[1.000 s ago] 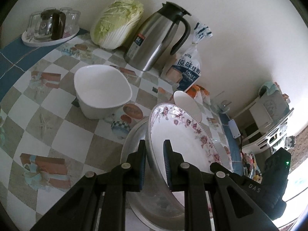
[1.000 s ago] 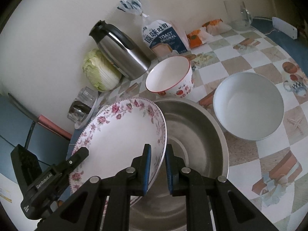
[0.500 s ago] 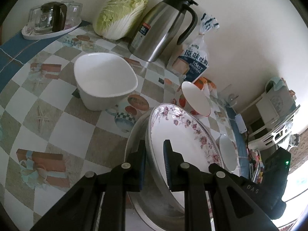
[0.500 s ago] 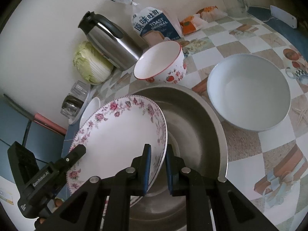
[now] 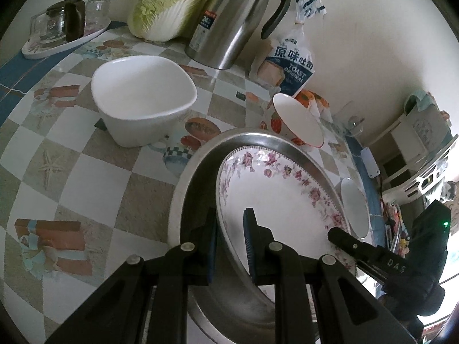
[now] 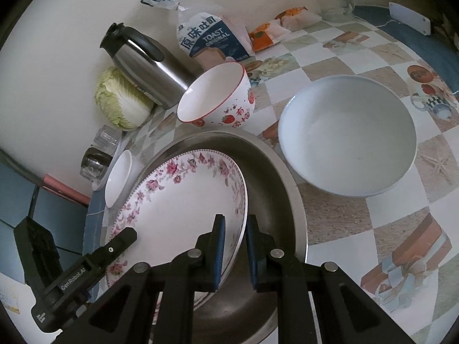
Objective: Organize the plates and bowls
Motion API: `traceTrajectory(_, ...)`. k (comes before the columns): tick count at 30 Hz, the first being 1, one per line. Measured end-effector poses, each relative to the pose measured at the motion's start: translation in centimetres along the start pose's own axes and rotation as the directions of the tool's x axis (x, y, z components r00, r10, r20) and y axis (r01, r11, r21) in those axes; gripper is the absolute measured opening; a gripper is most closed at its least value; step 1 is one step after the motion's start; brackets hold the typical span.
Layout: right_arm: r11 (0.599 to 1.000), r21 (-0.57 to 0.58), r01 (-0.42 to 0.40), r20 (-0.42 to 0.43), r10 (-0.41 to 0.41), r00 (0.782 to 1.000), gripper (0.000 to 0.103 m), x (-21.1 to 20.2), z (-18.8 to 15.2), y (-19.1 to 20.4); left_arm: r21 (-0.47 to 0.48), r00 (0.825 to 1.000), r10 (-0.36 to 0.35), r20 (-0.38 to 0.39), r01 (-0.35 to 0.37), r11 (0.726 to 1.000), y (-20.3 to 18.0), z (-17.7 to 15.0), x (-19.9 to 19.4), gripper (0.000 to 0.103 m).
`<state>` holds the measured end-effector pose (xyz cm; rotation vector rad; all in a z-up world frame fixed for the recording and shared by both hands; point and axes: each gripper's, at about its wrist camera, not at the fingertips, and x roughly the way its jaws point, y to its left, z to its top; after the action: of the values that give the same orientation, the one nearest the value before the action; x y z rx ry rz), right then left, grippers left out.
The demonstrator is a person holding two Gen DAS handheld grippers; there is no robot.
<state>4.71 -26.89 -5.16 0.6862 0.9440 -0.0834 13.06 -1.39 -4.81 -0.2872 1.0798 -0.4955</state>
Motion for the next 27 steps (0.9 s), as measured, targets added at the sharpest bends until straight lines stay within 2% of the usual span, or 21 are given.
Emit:
traceTrajectory(10, 1.000, 0.004, 0.013, -0.008, -0.013, 1.000, 0.016, 0.2, 0.0, -0.2, 0.028, 1.000, 0.024, -0.016, -0.024, 0.999, -0.4, 0.0, 0.4, 0.018)
traceTrajectory(19, 0.999, -0.015, 0.047, -0.001, -0.047, 0.999, 0.015, 0.2, 0.0, 0.2, 0.131, 0.993, 0.114, -0.030, -0.109, 0.985, -1.6, -0.5, 0.9, 0.018)
traceTrajectory(27, 0.995, -0.048, 0.089, 0.006, -0.089, 0.996, 0.015, 0.2, -0.1, 0.6, 0.179, 0.984, 0.174, -0.028, -0.166, 0.970, -2.4, -0.7, 1.3, 0.021)
